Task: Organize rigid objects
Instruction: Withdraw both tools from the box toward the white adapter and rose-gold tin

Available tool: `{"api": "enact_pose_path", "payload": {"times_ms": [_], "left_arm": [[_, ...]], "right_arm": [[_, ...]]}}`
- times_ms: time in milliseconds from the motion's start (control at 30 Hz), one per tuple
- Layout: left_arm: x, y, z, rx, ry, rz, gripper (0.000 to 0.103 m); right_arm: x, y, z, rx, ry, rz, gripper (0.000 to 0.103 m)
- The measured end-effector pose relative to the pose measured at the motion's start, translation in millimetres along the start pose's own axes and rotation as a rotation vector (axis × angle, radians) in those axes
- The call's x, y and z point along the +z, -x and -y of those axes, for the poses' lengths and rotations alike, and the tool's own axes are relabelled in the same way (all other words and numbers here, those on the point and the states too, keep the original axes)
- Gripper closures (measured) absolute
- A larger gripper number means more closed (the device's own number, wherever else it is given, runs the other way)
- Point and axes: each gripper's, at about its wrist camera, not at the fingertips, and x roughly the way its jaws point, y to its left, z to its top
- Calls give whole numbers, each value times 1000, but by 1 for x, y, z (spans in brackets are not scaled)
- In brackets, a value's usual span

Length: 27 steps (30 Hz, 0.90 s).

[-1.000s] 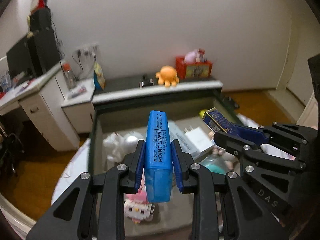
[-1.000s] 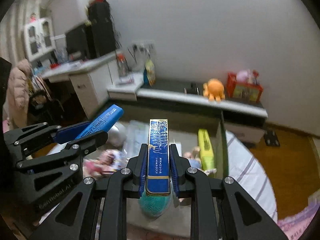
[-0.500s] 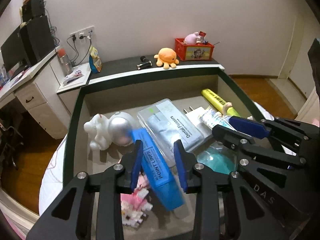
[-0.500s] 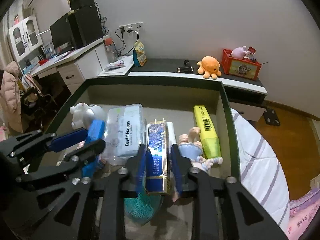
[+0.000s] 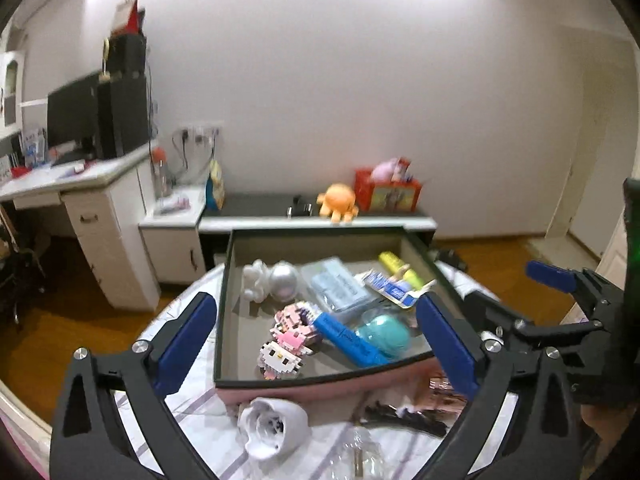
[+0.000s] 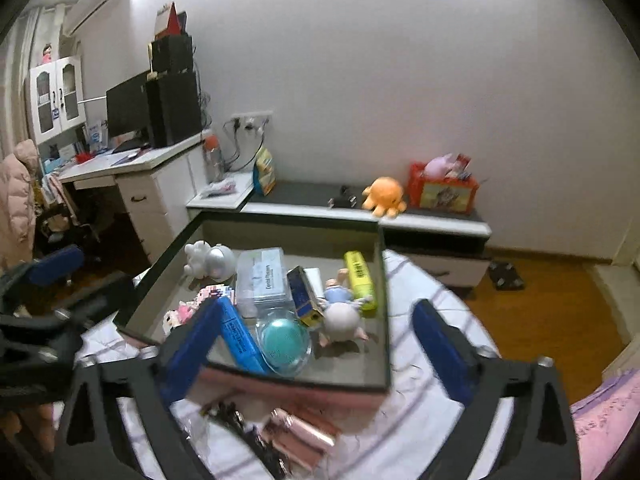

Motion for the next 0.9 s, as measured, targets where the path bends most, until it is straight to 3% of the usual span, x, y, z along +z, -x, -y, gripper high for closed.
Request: {"api": "enact_pose_path", "payload": {"times_ms": [200, 400, 600, 900], "left_arm": [[-21, 57, 14, 60, -48, 108, 0], [-54, 102, 27, 82, -84, 190, 0], [-75, 123, 28, 33, -29, 196, 0], [-89, 117, 20, 58, -19, 152, 0]], "right_arm": [[-27, 56, -3, -3, -7, 98, 0], [-58, 94, -7, -25, -11, 144, 0], [-85, 121, -12, -54, -3, 182, 0], [-98, 120, -17, -39, 7, 155, 0]]}}
